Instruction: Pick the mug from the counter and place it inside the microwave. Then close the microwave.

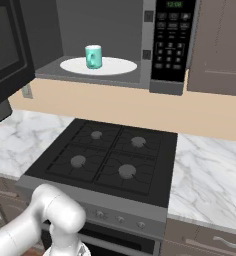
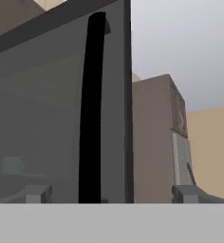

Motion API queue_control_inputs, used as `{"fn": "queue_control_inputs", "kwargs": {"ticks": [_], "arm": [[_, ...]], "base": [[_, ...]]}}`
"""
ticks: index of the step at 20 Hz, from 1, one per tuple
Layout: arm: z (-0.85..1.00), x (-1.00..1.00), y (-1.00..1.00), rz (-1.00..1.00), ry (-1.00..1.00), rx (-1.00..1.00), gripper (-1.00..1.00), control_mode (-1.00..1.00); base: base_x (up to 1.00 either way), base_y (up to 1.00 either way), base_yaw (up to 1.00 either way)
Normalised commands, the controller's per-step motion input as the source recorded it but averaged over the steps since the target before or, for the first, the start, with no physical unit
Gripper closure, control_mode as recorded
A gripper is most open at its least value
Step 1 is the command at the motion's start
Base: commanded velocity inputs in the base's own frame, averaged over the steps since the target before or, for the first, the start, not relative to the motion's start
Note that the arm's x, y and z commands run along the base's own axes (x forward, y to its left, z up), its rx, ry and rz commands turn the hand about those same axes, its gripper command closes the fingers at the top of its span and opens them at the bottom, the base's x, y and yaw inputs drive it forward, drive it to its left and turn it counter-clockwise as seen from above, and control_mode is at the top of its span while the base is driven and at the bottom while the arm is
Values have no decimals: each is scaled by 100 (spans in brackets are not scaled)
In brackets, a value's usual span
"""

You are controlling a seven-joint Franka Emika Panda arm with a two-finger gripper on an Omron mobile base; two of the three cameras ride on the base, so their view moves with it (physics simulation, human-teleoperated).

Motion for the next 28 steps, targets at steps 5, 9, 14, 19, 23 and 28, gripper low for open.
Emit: {"fn": "queue_control_inputs", "kwargs": {"ticks": [5, 9, 14, 19, 23, 28], "arm": [[-13, 26, 2, 0, 3, 0, -100, -100], [-15, 25, 0, 0, 6, 0, -100, -100], [-2, 32, 3, 0, 11, 0, -100, -100], [0, 10, 2, 0, 4, 0, -100, -100], [10, 0, -16, 0, 0, 1, -100, -100], [23, 0, -43, 0, 0, 4, -100, -100]], "base": [[0, 0, 0], [0, 0, 0], [0, 0, 0], [0, 0, 0], [0, 0, 0], [0, 0, 0]]}}
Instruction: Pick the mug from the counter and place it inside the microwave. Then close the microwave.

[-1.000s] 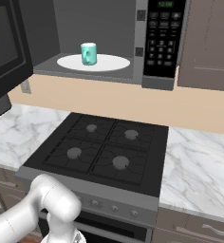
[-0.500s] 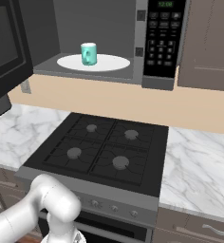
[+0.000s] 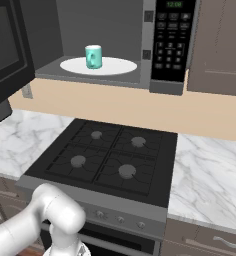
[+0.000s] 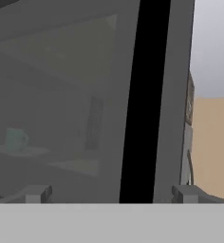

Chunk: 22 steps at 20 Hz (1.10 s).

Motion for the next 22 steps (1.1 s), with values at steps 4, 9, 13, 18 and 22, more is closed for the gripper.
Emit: {"fn": "queue_control_inputs", "kwargs": {"ticks": [4, 9, 13, 18, 22], "arm": [[26, 0, -46, 0, 4, 5, -100, -100], [21, 0, -40, 0, 9, 5, -100, -100], [20, 0, -39, 0, 9, 4, -100, -100], [12, 0, -44, 0, 7, 3, -100, -100], [11, 0, -47, 0, 5, 2, -100, -100]], "base": [[0, 0, 0], [0, 0, 0], [0, 0, 0], [0, 0, 0], [0, 0, 0]]}}
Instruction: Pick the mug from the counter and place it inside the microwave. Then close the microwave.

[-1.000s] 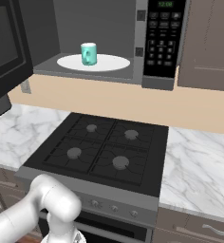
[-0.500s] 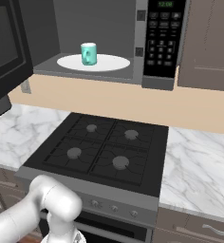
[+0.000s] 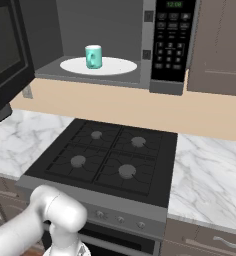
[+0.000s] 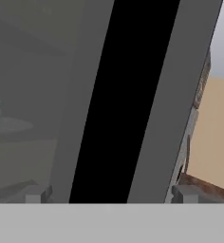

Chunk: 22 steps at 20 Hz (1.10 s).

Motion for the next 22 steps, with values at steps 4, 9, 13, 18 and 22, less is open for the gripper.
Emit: {"fn": "queue_control_inputs", "kwargs": {"ticks": [4, 9, 13, 18, 22], "arm": [[9, 0, -51, 0, 3, 3, -100, -100], [1, 3, -53, 0, 0, 2, -100, -100], [0, 28, -56, 0, 0, 0, -100, -100], [0, 52, -57, 0, 0, 0, -100, -100], [0, 54, -53, 0, 0, 0, -100, -100]], "base": [[0, 0, 0], [0, 0, 0], [0, 0, 0], [0, 0, 0], [0, 0, 0]]}}
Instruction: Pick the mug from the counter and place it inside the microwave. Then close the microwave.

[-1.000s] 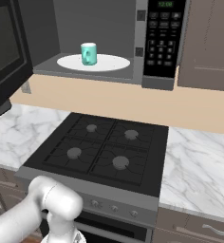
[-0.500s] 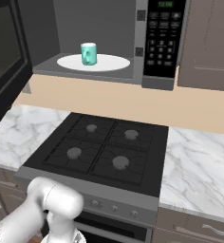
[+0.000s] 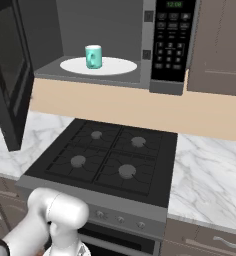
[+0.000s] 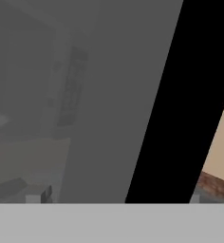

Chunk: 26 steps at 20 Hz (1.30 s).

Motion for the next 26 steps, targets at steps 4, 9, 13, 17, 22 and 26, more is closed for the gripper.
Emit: {"fn": "queue_control_inputs", "kwargs": {"ticks": [4, 9, 13, 17, 22, 26], "arm": [[0, 49, -47, 0, 0, 0, -100, -100], [0, 43, -41, 0, 0, 0, -100, -100], [0, 43, -38, 0, 0, 0, -100, -100], [0, 43, -33, 0, 0, 0, -100, -100], [0, 47, -28, 0, 1, 0, -100, -100], [0, 45, -23, 0, 2, 0, -100, -100]], "base": [[0, 0, 0], [0, 0, 0], [0, 0, 0], [0, 0, 0], [0, 0, 0], [0, 0, 0]]}}
